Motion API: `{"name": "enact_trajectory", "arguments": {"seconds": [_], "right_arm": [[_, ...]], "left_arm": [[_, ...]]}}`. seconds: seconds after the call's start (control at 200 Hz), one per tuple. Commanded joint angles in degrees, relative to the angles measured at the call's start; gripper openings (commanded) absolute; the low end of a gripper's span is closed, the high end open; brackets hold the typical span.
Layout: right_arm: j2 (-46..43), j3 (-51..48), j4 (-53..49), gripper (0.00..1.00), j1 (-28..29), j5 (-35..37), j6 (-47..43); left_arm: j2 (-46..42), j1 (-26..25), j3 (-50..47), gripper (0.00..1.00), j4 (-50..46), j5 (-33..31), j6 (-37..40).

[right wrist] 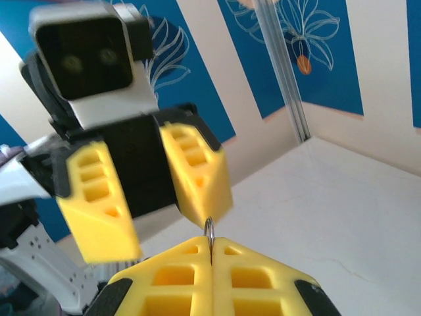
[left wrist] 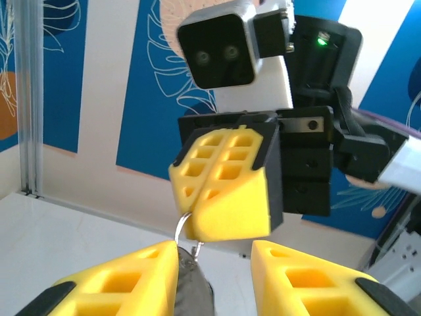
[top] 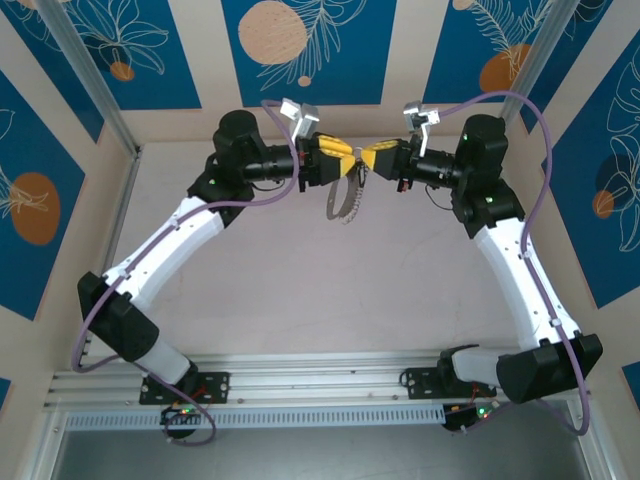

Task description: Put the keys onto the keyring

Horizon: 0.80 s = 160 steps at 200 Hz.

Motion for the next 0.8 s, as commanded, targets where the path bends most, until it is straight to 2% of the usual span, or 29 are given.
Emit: {"name": "enact_trajectory", "arguments": {"seconds": [0.0, 0.29, 0.585, 0.795], "right_arm": [[1.05, 4.14, -13.63, 0.0, -0.18, -2.5, -10.8], [4.86, 12.29, -30.41, 0.0, 0.15, -4.07, -23.56], [7.03, 16.08, -37.18, 0.0, 0.64, -7.13, -28.07], [8.12, 16.82, -37.75, 0.0, 2.12, -6.56, -28.42]], "left_arm": [[-1.34, 1.56, 5.01, 0.34, -11.59, 5.26, 9.75], [3.86, 3.86, 15.83, 0.35, -34.02, 11.97, 25.36], [9.29, 4.63, 22.28, 0.35, -44.16, 18.25, 31.34], [10.15, 4.62, 22.73, 0.35, -45.24, 20.53, 31.89]]}}
